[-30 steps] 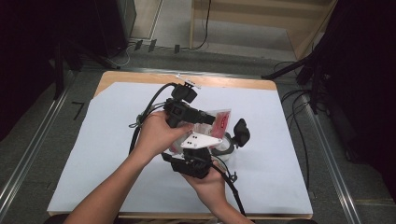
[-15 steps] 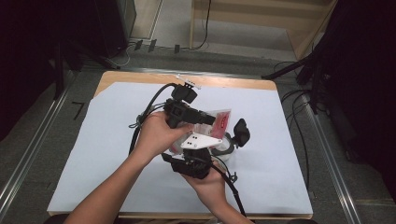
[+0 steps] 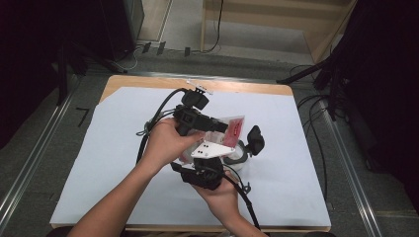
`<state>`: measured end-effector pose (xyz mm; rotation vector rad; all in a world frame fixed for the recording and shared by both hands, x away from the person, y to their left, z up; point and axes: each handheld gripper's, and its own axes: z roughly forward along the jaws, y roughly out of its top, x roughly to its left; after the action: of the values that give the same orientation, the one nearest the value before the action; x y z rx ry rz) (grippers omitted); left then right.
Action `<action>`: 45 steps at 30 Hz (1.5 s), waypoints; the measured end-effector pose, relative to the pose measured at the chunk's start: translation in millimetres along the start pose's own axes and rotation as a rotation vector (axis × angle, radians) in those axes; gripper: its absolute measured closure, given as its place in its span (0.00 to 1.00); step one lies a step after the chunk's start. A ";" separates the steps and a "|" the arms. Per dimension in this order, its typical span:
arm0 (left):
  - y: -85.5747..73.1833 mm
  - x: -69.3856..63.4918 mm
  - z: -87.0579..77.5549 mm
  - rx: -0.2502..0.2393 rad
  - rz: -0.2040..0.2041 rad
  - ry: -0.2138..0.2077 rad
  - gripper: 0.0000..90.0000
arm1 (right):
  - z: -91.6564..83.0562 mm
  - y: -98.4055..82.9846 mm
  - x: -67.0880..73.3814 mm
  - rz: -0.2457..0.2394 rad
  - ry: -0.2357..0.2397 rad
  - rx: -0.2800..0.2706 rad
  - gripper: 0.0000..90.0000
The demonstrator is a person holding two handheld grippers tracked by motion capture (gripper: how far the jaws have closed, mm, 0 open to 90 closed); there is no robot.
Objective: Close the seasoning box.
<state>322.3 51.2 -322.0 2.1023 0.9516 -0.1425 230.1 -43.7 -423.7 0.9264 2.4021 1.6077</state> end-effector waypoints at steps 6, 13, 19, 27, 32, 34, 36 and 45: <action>-0.2 0.2 0.2 -0.003 -0.001 -0.004 0.81 | 0.0 0.0 -0.2 -0.002 0.001 0.000 0.71; -0.2 0.0 0.0 -0.001 -0.001 -0.001 0.81 | 0.1 0.0 -0.1 -0.002 0.000 0.000 0.71; 2.5 0.6 0.7 0.003 -0.009 -0.002 0.81 | -0.2 1.1 -1.0 0.001 0.001 -0.001 0.71; 18.1 -4.9 3.6 0.021 0.000 0.003 0.81 | -4.9 6.4 -5.7 0.024 -0.008 -0.031 0.71; 26.8 -10.7 7.0 0.047 0.039 0.048 0.82 | -9.4 9.2 -10.6 0.033 -0.014 -0.057 0.70; 28.6 -11.9 11.1 0.076 0.047 0.058 0.83 | -8.9 7.9 -11.3 0.049 -0.014 -0.061 0.67; 29.4 -12.1 12.3 0.081 0.046 0.057 0.85 | -7.7 5.8 -10.0 0.061 -0.011 -0.069 0.66; 31.1 -13.7 13.0 0.099 0.041 0.061 0.85 | -8.8 5.3 -9.4 0.057 -0.020 -0.082 0.71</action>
<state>336.2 21.8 -305.7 2.2263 0.9544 -0.1073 236.4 -54.5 -417.5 0.9999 2.2983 1.6939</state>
